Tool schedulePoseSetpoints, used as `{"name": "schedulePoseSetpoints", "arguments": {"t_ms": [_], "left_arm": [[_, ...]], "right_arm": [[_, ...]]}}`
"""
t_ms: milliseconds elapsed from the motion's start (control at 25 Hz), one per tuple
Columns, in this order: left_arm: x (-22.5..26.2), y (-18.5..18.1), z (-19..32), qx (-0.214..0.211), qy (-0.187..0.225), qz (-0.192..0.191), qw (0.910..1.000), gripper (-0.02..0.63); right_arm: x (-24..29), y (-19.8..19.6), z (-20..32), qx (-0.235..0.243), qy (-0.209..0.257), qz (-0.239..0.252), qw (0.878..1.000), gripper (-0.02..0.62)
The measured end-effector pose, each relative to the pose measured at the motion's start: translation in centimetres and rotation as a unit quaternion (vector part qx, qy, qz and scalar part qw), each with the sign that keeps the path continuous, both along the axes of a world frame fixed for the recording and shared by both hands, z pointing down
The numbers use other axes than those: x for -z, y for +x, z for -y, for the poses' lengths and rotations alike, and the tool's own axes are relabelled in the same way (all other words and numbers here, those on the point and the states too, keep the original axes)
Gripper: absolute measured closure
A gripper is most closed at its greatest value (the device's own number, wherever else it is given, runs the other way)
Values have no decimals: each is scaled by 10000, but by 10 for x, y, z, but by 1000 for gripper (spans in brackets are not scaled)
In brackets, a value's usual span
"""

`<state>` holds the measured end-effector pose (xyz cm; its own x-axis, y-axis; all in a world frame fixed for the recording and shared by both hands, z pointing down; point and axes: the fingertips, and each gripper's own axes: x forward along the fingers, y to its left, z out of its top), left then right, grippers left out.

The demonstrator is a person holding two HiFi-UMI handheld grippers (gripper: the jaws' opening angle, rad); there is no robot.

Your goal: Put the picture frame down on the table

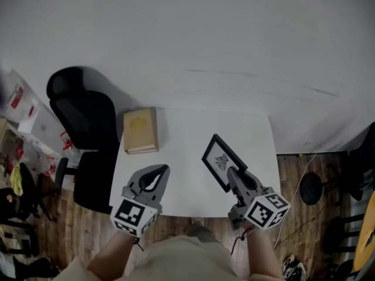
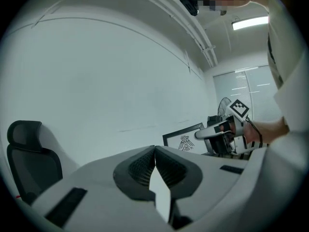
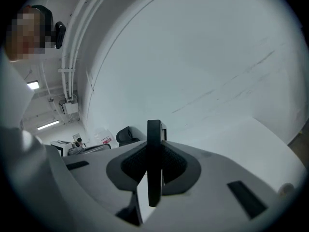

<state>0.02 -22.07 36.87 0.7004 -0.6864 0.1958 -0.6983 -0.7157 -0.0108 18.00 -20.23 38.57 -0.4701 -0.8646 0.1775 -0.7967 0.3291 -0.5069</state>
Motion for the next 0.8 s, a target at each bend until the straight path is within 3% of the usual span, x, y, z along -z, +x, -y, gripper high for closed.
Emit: {"name": "schedulePoseSetpoints", "arguments": {"t_ms": [200,440,640,800], "left_arm": [[-5,27,44,246,-19,185,9995,584],[-21,52,85,514,-93,269,9983,584],[-30,60,111,764,-130,360,9963,584],[-26,67,125,858,-230,269,9957,584]], "right_arm": [[-23,24,54,249,-411,693,9964,531],[-40,45,105,537,-773,1688,9811,531],[-52,57,147,574,-827,2085,9728,531],[-74,60,170,502,-1160,2403,9624,531]]}}
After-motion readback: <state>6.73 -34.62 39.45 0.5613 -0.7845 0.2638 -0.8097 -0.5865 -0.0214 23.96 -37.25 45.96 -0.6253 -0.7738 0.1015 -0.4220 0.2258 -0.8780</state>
